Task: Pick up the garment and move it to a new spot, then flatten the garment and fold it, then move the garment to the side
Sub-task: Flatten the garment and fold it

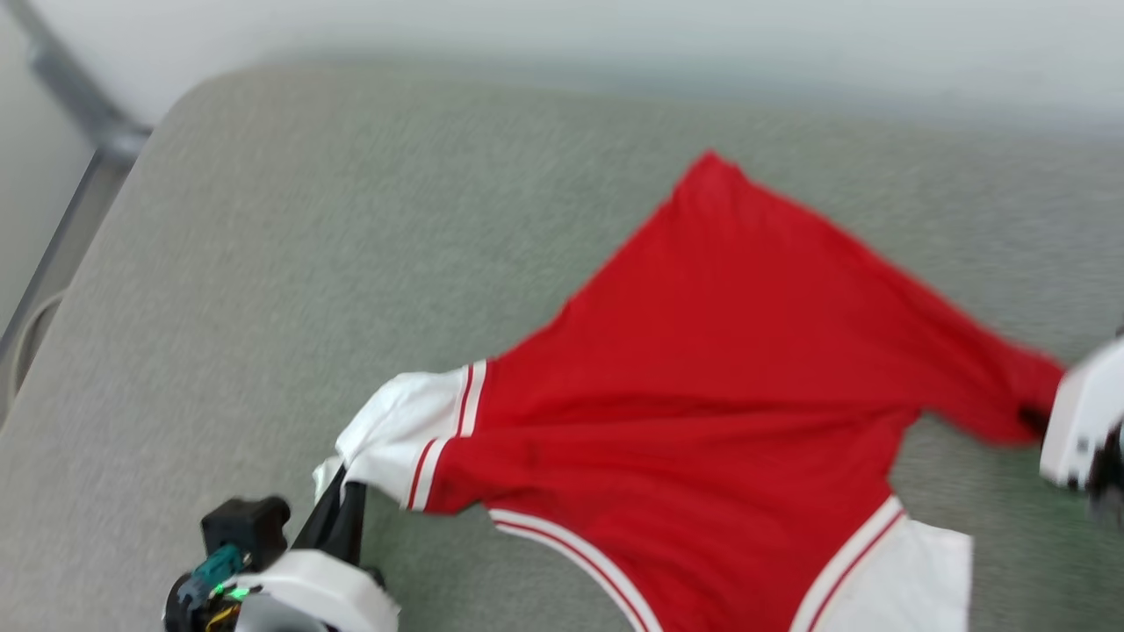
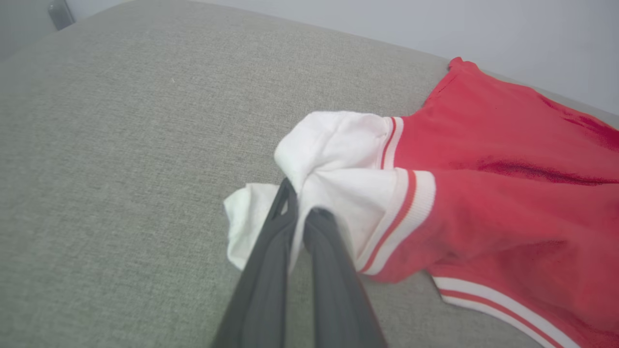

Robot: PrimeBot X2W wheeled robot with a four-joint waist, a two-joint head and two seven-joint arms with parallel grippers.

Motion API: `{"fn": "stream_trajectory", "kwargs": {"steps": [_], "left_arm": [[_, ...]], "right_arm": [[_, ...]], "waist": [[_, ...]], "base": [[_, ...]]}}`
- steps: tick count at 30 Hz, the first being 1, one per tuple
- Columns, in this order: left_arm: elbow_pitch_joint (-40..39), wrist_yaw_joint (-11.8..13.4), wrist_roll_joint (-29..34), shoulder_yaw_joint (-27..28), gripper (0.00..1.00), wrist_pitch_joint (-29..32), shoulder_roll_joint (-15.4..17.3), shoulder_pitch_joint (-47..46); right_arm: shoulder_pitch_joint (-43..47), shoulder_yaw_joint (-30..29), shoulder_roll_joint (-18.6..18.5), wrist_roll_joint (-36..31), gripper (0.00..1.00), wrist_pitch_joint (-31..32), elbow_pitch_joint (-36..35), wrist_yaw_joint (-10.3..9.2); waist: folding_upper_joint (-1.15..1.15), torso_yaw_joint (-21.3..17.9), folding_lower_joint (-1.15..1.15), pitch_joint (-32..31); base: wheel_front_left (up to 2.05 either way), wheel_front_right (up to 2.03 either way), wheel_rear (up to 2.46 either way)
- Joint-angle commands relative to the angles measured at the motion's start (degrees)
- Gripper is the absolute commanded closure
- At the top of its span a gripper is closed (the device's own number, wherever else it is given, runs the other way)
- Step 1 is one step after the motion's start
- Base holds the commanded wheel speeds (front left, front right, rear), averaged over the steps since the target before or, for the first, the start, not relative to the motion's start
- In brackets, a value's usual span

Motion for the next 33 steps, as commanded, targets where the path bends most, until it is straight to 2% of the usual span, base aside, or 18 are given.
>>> {"fn": "stream_trajectory", "kwargs": {"steps": [1,6,10,14,18,22,23,30,33], "left_arm": [[0.6,0.3,-0.3,0.3,1.00,0.2,0.6,1.3],[2.1,0.9,-1.7,1.4,1.00,0.7,1.9,4.5],[3.0,1.0,-2.6,1.8,1.00,1.2,2.5,6.7],[3.6,0.8,-3.0,1.6,1.00,1.7,2.7,7.3],[4.0,0.8,-3.4,1.6,1.00,1.7,2.9,7.5],[4.0,0.6,-3.5,1.4,1.00,1.8,2.9,7.1],[3.9,0.6,-3.4,1.3,1.00,1.9,3.0,6.9],[2.8,0.7,-2.6,0.6,1.00,1.9,2.9,5.5],[1.7,1.0,-2.4,0.4,1.00,1.7,2.7,4.6]], "right_arm": [[4.3,-0.4,0.4,1.0,1.00,-0.4,-1.7,-0.09],[17.3,-2.1,2.4,2.9,1.00,-0.5,-11.3,-0.08],[26.8,-4.8,5.8,2.9,1.00,0.4,-19.0,-0.08],[35.6,-6.8,10.7,2.8,1.00,0.3,-25.3,-0.06],[41.2,-7.6,13.6,3.9,1.00,0.0,-27.3,-0.06],[42.1,-7.2,14.2,5.9,1.00,-3.8,-26.1,-0.06],[41.7,-6.7,14.3,7.1,0.00,-5.6,-25.6,-0.06],[37.6,-5.1,14.3,5.8,0.00,-24.3,-27.2,-0.06],[34.2,-4.4,14.2,4.4,0.00,-30.1,-26.5,-0.06]], "waist": [[0.00,-5.2,0.00,-5.5],[0.00,-8.8,0.00,-9.3],[0.00,-11.1,0.00,-10.9],[0.00,-12.2,0.00,-11.3],[0.00,-13.0,0.00,-11.1],[0.00,-13.0,0.00,-10.9],[0.00,-12.9,0.00,-10.8],[0.00,-11.4,0.00,-10.0],[0.00,-10.6,0.00,-9.5]], "base": [[0.00,0.00,0.00],[0.00,0.00,0.00],[0.00,0.00,0.00],[0.00,0.00,0.00],[0.00,0.00,0.00],[0.00,0.00,0.00],[0.00,0.00,0.00],[0.00,0.00,0.00],[0.00,0.00,0.00]]}}
